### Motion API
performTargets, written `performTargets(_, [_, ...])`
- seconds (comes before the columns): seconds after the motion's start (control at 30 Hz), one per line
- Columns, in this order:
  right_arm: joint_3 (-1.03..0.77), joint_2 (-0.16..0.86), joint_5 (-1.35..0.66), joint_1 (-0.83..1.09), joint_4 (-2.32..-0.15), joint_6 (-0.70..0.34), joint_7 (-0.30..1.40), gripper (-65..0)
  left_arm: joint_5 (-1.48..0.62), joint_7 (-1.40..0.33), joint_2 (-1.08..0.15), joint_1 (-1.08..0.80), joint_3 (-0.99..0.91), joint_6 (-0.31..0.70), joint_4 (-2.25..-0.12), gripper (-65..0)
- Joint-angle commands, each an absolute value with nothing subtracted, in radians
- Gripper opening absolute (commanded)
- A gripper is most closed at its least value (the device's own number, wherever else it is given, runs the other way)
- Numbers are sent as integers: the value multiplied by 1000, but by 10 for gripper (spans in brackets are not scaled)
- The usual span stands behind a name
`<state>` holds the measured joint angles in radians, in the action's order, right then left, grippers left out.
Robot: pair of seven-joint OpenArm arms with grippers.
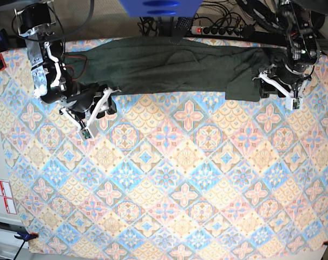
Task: Fold the T-shirt properly
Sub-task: 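Drag the sleeve cuff with the left gripper back along the strip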
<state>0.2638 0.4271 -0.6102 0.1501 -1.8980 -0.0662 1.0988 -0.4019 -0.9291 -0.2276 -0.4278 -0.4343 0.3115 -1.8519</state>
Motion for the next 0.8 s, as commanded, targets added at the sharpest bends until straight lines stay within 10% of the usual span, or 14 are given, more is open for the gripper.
performTargets(0.0, [257, 438, -619, 139, -1913, -67, 1084, -433, -404, -943, -237, -384, -441, 314, -1801, -299])
performTargets(0.47, [257, 438, -619, 139, -1913, -67, 1084, -433, -404, -984, -237, -217, -295, 315, -1567, -311])
performTargets(0.7, [254, 438, -619, 137, -1913, -67, 1084, -433, -407, -984, -237, -217, -229, 315, -1567, -650])
performTargets(0.77, [254, 438, -619, 137, -1913, -67, 1084, -433, -407, -984, -237, -217, -229, 315, -1567, -650])
